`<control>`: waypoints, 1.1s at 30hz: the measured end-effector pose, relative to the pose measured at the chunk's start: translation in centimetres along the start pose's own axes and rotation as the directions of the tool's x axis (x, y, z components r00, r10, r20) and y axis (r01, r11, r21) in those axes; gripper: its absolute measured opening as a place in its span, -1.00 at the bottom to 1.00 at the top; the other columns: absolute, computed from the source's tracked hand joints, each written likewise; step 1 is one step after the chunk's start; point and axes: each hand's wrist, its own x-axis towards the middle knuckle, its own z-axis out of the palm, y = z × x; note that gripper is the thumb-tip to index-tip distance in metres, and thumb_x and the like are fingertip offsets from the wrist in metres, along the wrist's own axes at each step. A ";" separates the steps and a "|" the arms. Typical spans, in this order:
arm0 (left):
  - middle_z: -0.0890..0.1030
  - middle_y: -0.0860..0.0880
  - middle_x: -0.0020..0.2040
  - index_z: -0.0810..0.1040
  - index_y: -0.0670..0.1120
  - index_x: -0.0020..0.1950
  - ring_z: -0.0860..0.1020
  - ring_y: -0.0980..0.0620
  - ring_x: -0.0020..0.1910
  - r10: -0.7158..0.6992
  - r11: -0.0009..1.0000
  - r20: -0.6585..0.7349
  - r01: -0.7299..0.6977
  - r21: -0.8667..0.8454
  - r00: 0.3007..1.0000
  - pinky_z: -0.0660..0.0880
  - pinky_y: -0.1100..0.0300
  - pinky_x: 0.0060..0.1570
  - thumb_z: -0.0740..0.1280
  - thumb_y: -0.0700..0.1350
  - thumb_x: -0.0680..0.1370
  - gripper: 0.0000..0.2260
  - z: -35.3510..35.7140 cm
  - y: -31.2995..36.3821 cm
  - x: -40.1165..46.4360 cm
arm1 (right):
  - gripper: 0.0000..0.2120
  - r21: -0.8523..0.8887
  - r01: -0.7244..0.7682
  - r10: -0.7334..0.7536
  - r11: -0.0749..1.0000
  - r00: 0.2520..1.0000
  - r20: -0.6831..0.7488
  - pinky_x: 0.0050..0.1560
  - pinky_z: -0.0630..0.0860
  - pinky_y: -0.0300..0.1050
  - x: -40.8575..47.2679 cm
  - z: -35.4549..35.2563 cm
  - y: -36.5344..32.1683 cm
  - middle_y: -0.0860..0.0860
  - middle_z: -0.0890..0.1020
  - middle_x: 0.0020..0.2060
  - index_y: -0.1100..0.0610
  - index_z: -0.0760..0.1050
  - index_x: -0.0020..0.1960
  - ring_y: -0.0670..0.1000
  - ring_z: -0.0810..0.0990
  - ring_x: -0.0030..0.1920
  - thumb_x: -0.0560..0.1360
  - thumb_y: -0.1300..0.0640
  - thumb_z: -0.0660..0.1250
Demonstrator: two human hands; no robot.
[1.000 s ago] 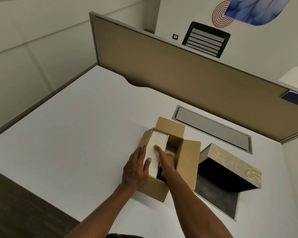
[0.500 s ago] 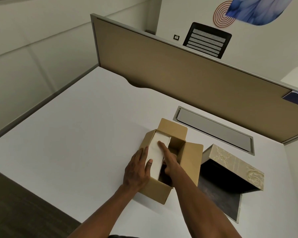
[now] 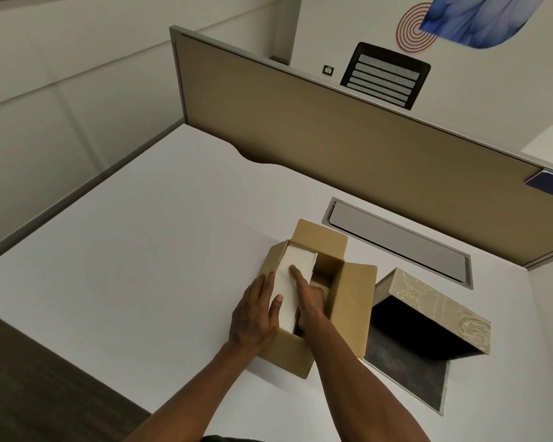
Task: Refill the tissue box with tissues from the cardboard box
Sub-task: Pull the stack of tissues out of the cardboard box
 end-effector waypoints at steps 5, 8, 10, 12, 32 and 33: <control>0.34 -0.05 0.56 0.18 0.03 0.61 0.38 -0.07 0.50 0.002 1.000 0.007 -0.002 -0.001 1.000 0.51 -0.04 0.34 0.02 0.24 0.63 -0.43 0.0 0.2 0.0 | -0.26 0.092 -0.121 0.103 0.988 0.978 0.179 0.26 0.58 0.22 0.2 -1.2 0.0 0.14 0.69 0.12 0.13 0.51 0.28 0.20 0.67 0.12 0.28 -0.27 0.60; 0.33 -0.06 0.56 0.18 0.02 0.61 0.37 -0.07 0.50 0.005 1.000 0.011 -0.005 0.002 1.000 0.50 -0.03 0.35 0.03 0.22 0.64 -0.43 0.1 0.3 -0.1 | -0.26 0.111 -0.145 0.114 0.983 0.963 0.245 0.24 0.58 0.21 0.0 -1.4 -0.3 0.15 0.69 0.12 0.13 0.52 0.29 0.20 0.66 0.14 0.27 -0.24 0.62; 0.34 -0.07 0.56 0.19 0.01 0.60 0.38 -0.09 0.49 0.006 1.000 0.009 -0.006 -0.002 1.000 0.51 -0.04 0.34 0.06 0.20 0.63 -0.44 0.0 0.3 -0.1 | -0.28 0.140 -0.170 0.125 0.976 0.950 0.286 0.25 0.57 0.23 -0.2 -1.4 -0.4 0.16 0.70 0.12 0.12 0.53 0.28 0.21 0.66 0.15 0.27 -0.23 0.62; 0.34 -0.07 0.56 0.19 0.02 0.60 0.39 -0.09 0.49 0.010 1.000 0.007 -0.010 0.003 1.000 0.51 -0.05 0.34 0.06 0.20 0.63 -0.44 -0.1 0.3 -0.1 | -0.30 0.173 -0.186 0.118 0.967 0.933 0.341 0.30 0.55 0.25 -0.3 -1.5 -0.5 0.17 0.71 0.14 0.10 0.54 0.30 0.23 0.67 0.18 0.29 -0.22 0.61; 0.11 -0.01 0.64 0.02 0.05 0.64 0.11 -0.03 0.61 -0.080 0.995 0.119 0.086 -0.044 0.990 0.23 -0.09 0.54 -0.15 0.50 0.46 -0.15 -1.0 1.2 0.7 | -0.37 0.369 -0.114 -0.037 0.922 0.926 0.376 0.32 0.49 0.35 -2.7 -3.2 -1.8 0.26 0.65 0.23 0.15 0.53 0.37 0.31 0.60 0.28 0.37 -0.02 0.60; 0.10 0.00 0.64 0.04 0.05 0.63 0.09 -0.02 0.61 -0.088 0.993 0.128 0.098 -0.073 0.988 0.24 -0.10 0.53 -0.13 0.51 0.45 -0.14 -1.3 1.5 0.7 | -0.37 0.389 -0.117 -0.040 0.914 0.928 0.371 0.32 0.50 0.34 -2.9 -3.4 -2.0 0.26 0.65 0.23 0.16 0.53 0.37 0.31 0.60 0.29 0.37 -0.01 0.60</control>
